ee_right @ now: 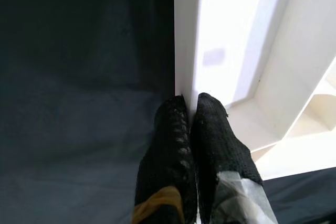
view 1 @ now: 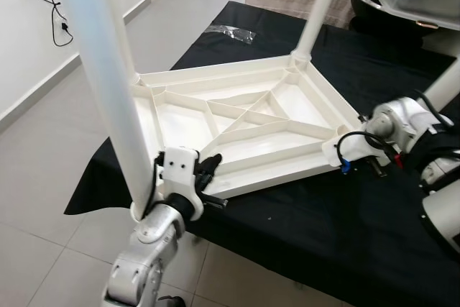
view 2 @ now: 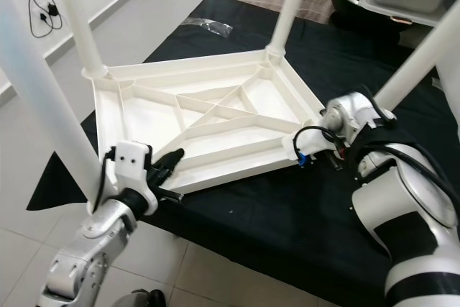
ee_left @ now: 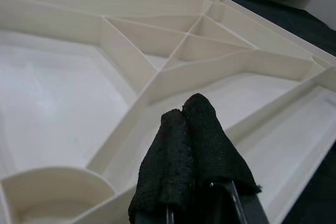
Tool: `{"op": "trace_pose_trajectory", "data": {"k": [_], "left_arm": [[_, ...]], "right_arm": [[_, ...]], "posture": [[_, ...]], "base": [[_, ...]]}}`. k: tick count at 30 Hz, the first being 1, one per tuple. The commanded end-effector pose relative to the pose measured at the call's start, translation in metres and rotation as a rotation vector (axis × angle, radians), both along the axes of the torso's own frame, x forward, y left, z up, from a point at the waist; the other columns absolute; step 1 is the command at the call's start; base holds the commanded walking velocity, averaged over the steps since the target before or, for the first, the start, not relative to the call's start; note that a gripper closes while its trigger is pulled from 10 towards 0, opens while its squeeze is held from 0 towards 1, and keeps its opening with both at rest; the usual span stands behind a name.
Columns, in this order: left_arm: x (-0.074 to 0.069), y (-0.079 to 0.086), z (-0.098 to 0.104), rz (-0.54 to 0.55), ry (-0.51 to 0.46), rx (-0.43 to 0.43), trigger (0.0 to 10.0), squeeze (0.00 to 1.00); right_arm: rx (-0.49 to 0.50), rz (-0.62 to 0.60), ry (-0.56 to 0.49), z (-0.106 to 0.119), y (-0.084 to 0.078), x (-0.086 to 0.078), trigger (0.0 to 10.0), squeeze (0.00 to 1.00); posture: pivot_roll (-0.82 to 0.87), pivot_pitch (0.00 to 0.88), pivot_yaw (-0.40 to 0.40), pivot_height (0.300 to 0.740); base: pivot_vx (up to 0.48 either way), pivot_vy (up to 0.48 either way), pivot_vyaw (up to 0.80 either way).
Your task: Building children table
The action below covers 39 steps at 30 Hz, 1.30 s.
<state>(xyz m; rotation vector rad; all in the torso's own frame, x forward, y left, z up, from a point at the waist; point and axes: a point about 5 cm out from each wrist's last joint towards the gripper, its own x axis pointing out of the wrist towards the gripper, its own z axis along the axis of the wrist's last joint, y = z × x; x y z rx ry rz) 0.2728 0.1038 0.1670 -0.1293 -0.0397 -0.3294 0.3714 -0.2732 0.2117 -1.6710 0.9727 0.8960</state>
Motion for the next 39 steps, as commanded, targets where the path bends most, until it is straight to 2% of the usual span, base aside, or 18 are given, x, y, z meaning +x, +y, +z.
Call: {"op": "trace_pose_trajectory", "data": {"k": [1,2,10,13,15,17,21,26,29,35,39], "left_arm": [[0.003,0.019,0.006,0.056,-0.024,0.001,10.0,0.00],[0.007,0.028,0.015,0.051,-0.059,0.023,10.0,0.00],[0.015,0.039,0.028,0.016,-0.108,0.063,10.0,0.00],[0.025,0.045,0.043,-0.035,-0.156,0.114,10.0,0.00],[0.025,0.045,0.043,-0.035,-0.156,0.114,10.0,0.00],[0.029,0.049,0.050,-0.053,-0.176,0.126,10.0,0.00],[0.029,0.051,0.052,-0.063,-0.182,0.126,10.0,0.00],[0.028,0.054,0.051,-0.070,-0.182,0.121,10.0,0.00],[0.029,0.058,0.056,-0.079,-0.197,0.118,10.0,0.00],[0.029,0.057,0.058,-0.105,-0.205,0.120,10.0,0.00],[0.028,0.054,0.058,-0.124,-0.209,0.112,10.0,0.00]], "right_arm": [[-0.029,-0.117,0.087,-0.018,-0.028,-0.017,0.0,0.00],[-0.008,-0.148,0.083,-0.020,-0.033,-0.019,0.0,0.00],[0.038,-0.199,0.098,-0.027,-0.039,-0.026,0.0,0.00],[0.111,-0.245,0.143,-0.039,-0.043,-0.035,0.0,0.00],[0.111,-0.245,0.143,-0.039,-0.043,-0.035,0.0,0.00],[0.165,-0.260,0.196,-0.052,-0.042,-0.044,0.0,0.00],[0.194,-0.264,0.228,-0.058,-0.040,-0.050,0.0,0.00],[0.269,-0.259,0.290,-0.071,-0.030,-0.064,0.0,0.00],[0.356,-0.249,0.354,-0.075,-0.017,-0.085,0.0,0.00],[0.373,-0.238,0.391,-0.069,-0.017,-0.105,0.0,0.00],[0.408,-0.225,0.415,-0.066,-0.004,-0.121,0.0,0.00]], "posture": [[0.01,0.168,-0.112,0.740],[0.01,0.170,-0.116,0.740],[0.00,0.172,-0.118,0.740],[-0.01,0.171,-0.110,0.740],[-0.01,0.171,-0.110,0.740],[-0.02,0.169,-0.108,0.740],[-0.02,0.168,-0.107,0.740],[-0.02,0.166,-0.109,0.740],[-0.02,0.165,-0.106,0.740],[-0.04,0.162,-0.106,0.740],[-0.04,0.162,-0.107,0.740]], "base": [[0.000,0.000,0.00],[0.000,0.000,0.00],[0.000,0.000,0.00],[0.000,0.000,0.00],[0.000,0.000,0.00],[0.000,0.000,0.00],[0.000,0.000,0.00],[0.000,0.000,0.00],[0.000,0.000,0.00],[0.000,0.000,0.00],[0.000,0.000,0.00]]}}
